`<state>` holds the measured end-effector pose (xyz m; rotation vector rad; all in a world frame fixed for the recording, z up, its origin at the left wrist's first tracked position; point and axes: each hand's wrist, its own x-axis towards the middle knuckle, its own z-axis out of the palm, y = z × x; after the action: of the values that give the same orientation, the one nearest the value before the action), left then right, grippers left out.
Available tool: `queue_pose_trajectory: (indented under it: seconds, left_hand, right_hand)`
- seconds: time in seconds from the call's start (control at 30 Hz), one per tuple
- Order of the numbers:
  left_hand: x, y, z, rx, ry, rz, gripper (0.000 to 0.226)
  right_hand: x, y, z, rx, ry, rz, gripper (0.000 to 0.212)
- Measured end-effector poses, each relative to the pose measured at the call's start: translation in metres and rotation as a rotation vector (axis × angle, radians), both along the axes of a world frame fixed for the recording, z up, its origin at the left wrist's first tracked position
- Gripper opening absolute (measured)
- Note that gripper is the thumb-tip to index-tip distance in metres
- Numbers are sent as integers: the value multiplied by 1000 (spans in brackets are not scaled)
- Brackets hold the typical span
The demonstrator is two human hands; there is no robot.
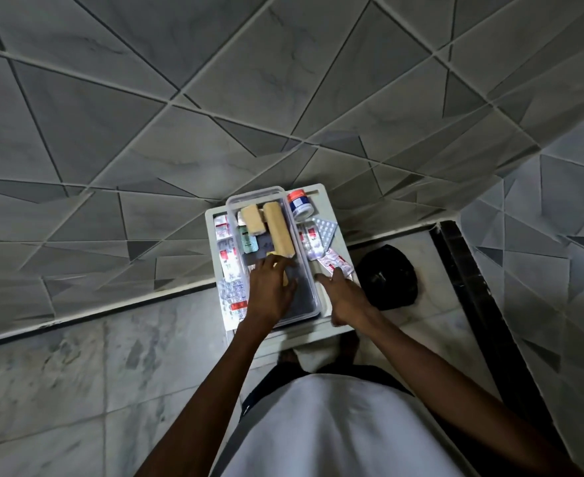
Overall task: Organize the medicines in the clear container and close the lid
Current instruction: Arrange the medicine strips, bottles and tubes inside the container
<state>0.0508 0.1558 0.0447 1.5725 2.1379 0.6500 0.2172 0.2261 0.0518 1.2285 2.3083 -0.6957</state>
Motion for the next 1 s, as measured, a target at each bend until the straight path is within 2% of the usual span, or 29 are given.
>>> queue_pose_trajectory:
  seconds: [0.1, 0.23, 0.37, 0.53, 0.6, 0.73, 0.83, 0.9, 1.0]
  left_hand:
    - [-4, 3, -1, 12, -2, 15, 32]
    - [-12, 18, 2, 67, -19, 34, 29]
    - [-25, 53, 11, 89, -41, 46, 30]
    - [-34, 128, 20, 32, 159, 20, 47]
    - [-34, 155, 21, -34, 247, -17, 55]
    - [-34, 196, 10, -292, 381, -105, 73]
    - [-35, 207, 4, -444, 448, -155, 75]
    - [-33, 208, 4, -456, 485, -177, 68]
    - [-33, 206, 11, -345, 449, -172, 62]
  right_hand:
    - [1, 2, 2, 37, 57, -6, 84]
    - [12, 15, 12, 1, 213, -90, 91]
    - [21, 45, 29, -93, 401, -175, 89]
    - [19, 96, 34, -62, 520, -230, 93]
    - [13, 114, 34, -51, 533, -245, 93]
    - [3, 143, 26, -42, 539, -275, 89]
    - [1, 153, 24, -57, 525, -288, 89]
    - [4, 157, 23, -60, 513, -299, 89]
    - [9, 158, 26, -53, 518, -303, 91]
